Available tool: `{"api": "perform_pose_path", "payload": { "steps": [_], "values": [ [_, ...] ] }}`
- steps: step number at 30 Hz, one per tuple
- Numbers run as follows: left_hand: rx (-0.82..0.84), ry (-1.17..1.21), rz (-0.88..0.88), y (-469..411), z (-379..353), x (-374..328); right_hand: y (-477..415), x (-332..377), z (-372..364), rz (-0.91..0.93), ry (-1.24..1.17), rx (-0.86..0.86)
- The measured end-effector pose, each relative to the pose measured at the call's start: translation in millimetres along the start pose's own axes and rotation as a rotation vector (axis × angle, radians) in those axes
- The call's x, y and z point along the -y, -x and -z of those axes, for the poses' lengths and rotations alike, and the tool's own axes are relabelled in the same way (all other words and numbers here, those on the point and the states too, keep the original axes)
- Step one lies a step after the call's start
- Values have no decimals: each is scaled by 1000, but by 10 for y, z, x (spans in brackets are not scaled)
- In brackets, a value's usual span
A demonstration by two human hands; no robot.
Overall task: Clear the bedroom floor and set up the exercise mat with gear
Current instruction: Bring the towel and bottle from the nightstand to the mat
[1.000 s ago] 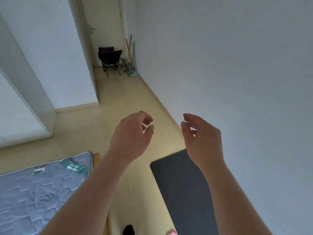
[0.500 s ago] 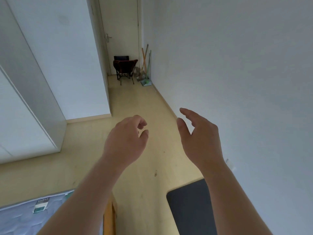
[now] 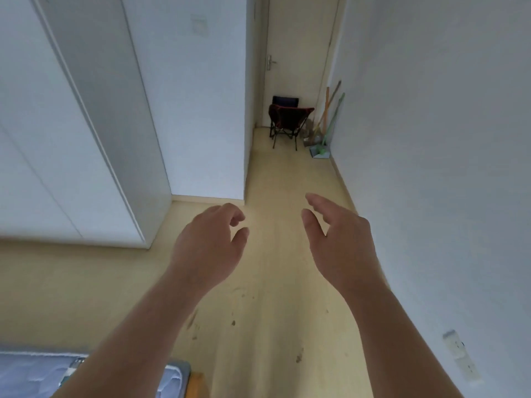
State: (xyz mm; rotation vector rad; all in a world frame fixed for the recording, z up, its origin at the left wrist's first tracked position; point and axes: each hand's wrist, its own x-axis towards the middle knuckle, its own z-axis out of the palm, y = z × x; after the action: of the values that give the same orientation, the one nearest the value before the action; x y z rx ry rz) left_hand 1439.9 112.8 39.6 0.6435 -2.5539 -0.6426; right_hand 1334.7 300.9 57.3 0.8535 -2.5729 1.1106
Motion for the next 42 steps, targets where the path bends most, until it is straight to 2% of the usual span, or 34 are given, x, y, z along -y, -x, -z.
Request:
{"api": "perform_pose_path", "payload": {
  "steps": [7,15,25,27,34,42],
  "values": [
    [-150,-54,240,-1020,221,667,-1487,308,-981,179,-102,186],
    [-308,-70,429,-1964,434,1982,-2633,1000,-2579,356,-203,374],
    [-443,-112,624,-3104,1403,3813,-3893,2686,-4510,530,-261,538],
    [-462,-134,634,-3221,1538,4058,-3978,2917,-4765,559,-278,543],
    [-516,-189,743,-3801,2163,5647,-4392,4081,-6374,633,-365,616],
    [-566,-261,944,-4056,3208,7343,-4713,5830,-8072,703,-426,826]
  ]
}}
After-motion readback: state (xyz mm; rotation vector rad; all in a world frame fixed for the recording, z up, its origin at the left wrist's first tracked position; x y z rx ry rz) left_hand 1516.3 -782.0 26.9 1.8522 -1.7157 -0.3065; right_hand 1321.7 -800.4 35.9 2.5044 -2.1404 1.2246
